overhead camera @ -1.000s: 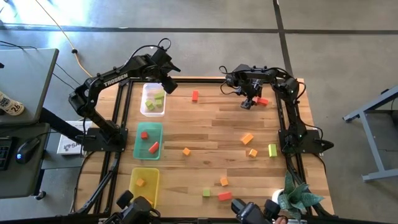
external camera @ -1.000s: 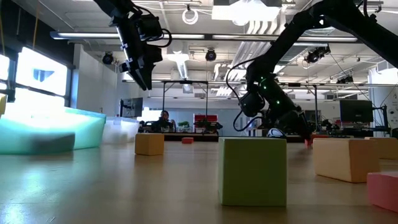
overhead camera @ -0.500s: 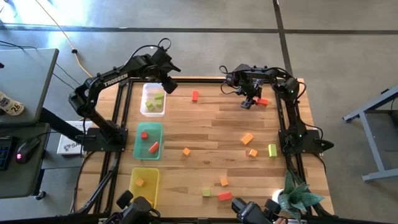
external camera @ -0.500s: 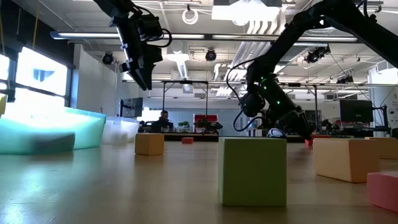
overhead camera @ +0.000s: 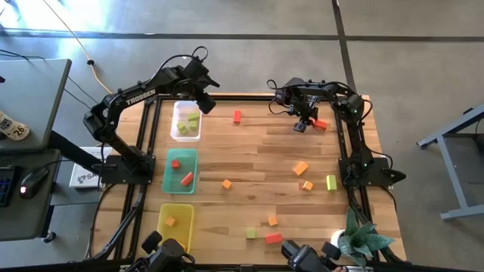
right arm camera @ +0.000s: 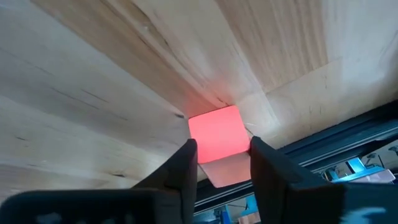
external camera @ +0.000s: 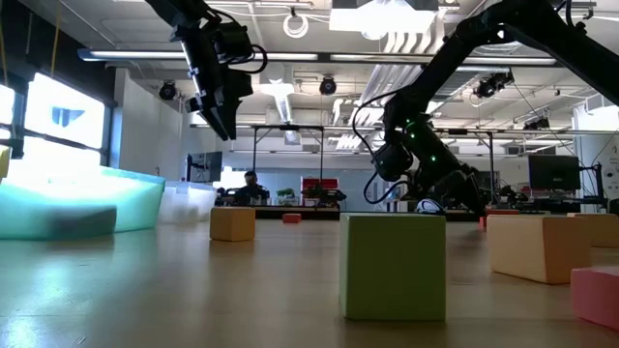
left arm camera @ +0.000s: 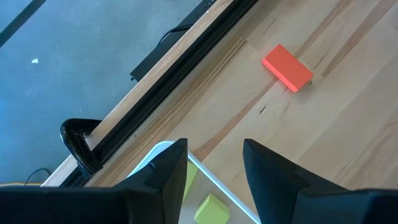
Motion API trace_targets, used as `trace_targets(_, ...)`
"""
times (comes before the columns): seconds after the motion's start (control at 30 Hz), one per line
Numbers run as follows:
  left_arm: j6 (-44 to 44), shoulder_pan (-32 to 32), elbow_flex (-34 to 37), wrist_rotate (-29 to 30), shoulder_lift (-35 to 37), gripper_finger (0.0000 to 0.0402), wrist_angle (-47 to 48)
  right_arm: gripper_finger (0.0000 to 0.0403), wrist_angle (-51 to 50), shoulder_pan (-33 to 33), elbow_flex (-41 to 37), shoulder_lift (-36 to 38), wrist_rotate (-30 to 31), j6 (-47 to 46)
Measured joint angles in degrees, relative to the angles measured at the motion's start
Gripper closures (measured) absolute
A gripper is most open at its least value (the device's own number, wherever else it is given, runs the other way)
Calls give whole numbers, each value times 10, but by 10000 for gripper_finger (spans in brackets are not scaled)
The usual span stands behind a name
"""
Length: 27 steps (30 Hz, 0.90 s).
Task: Sort & place blocks by color
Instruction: Put the orange rectangular block into the blue bin, then put the yellow cube block into the yellow bin
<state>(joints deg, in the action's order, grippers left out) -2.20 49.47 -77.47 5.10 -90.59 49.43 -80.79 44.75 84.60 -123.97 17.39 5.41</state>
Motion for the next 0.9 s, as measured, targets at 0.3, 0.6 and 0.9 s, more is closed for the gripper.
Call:
trace_targets(0.3,0,0,0,0,0,259,0,344,12,-2,0,1,-21,-7)
trace_targets(0.6,0,0,0,0,0,259,0,390,16,-7,0,-1,-41,-30)
trace_targets(0.9,0,0,0,0,0,259,0,346,40,-29,3,-1,-45,-28)
